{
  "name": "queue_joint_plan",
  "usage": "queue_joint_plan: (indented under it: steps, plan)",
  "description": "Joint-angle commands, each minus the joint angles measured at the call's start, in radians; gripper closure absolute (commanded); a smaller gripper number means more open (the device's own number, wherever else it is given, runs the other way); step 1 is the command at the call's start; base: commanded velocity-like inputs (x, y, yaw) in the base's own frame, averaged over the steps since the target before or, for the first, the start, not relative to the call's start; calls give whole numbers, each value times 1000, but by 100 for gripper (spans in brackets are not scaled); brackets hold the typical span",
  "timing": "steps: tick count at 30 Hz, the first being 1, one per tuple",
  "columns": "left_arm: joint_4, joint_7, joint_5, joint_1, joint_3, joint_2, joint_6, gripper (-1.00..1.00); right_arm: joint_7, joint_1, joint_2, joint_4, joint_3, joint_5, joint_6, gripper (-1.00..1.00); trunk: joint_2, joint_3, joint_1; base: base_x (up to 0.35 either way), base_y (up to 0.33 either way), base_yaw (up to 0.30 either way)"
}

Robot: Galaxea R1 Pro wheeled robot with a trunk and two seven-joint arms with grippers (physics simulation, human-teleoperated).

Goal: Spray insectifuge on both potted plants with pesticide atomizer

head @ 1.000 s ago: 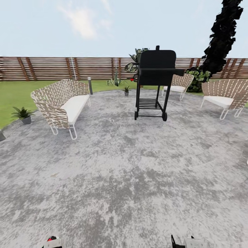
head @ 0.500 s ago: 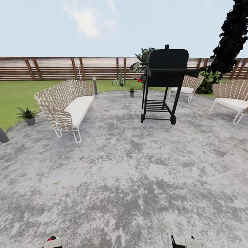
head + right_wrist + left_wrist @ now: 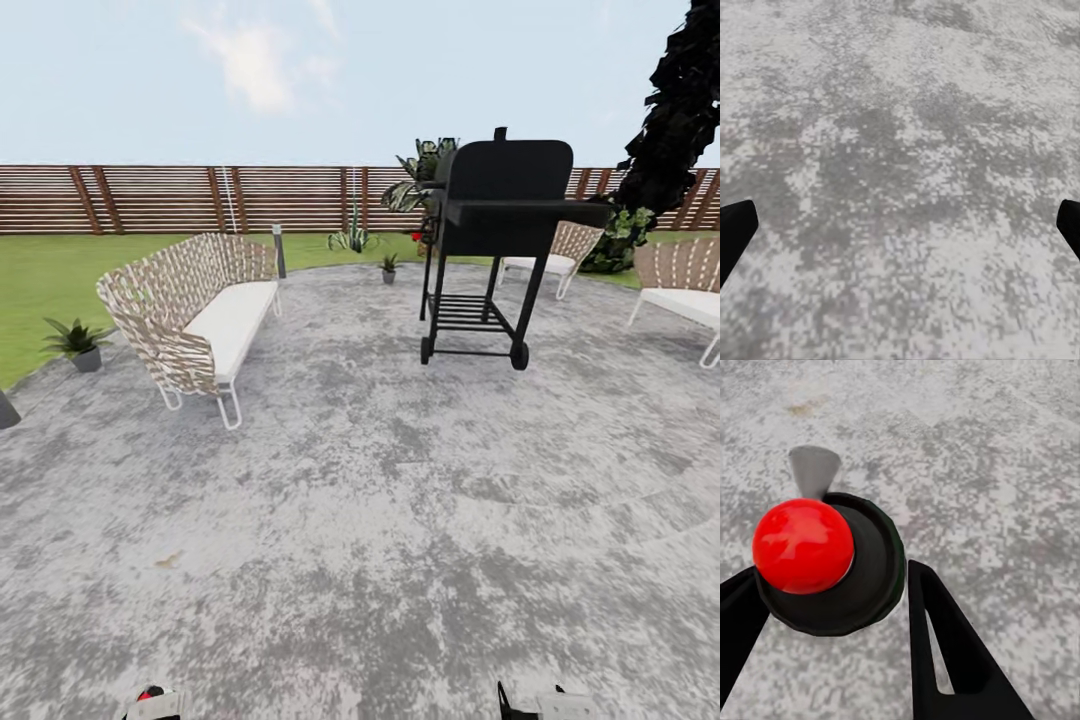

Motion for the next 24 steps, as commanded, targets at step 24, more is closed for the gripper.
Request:
queue_joint_plan:
  steps: [24]
  plan:
    - [2, 0, 1, -1, 0, 0, -5, 100, -2, 0, 0, 0, 1, 1, -3, -100, 0, -1, 0, 327, 95, 0]
